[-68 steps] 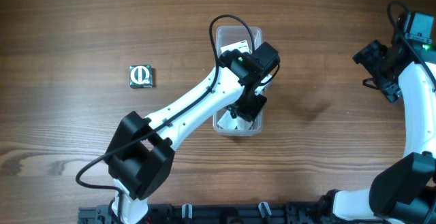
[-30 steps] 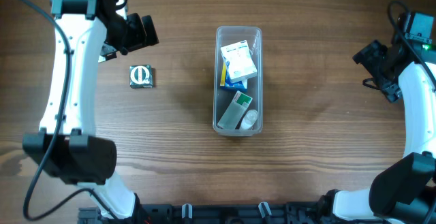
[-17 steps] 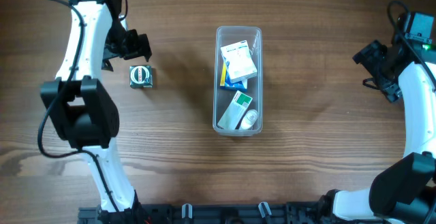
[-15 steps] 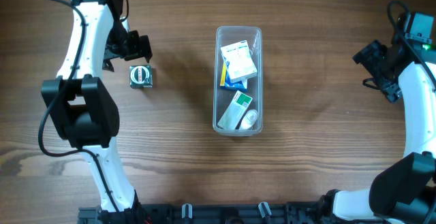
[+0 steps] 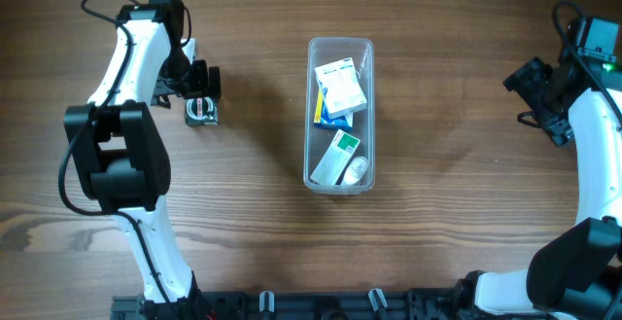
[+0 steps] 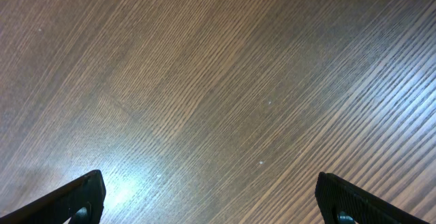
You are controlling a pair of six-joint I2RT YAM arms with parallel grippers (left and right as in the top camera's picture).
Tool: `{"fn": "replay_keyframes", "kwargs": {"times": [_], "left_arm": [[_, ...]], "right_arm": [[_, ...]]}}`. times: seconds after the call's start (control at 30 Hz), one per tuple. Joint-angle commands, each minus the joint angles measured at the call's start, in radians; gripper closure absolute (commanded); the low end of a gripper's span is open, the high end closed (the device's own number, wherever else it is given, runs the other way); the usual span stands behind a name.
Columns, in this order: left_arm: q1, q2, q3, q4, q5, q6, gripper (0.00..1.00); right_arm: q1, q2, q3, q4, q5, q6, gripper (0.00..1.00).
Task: Pack container
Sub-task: 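Move the left gripper to the green Zam-Buk tin and grasp it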
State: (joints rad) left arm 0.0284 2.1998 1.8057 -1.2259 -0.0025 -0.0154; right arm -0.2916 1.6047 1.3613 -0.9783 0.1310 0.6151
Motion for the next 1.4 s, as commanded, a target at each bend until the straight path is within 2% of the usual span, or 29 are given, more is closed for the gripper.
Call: {"fn": "replay_keyframes", "kwargs": {"times": [0.0,0.23,1.17,1.37], "left_arm": [[-0.014,0.009,-0.006,0.008,0.012,0.035,0.01],[-0.042,0.010,-0.007,0.020,0.013,0.026,0.01],[-0.006,0.073,-0.009,0.007,0.012,0.000,0.01],[-0.004,0.073,-0.076,0.045,0.012,0.000,0.01]], "right_arm": [[-0.002,0.008,-0.002,0.003,-0.009,-0.006,0.00],[-0.002,0.008,-0.002,0.003,-0.009,-0.007,0.00],[-0.002,0.008,-0.002,0.003,-0.009,-0.007,0.00],[-0.002,0.008,-0.002,0.003,-0.009,-0.007,0.00]]}}
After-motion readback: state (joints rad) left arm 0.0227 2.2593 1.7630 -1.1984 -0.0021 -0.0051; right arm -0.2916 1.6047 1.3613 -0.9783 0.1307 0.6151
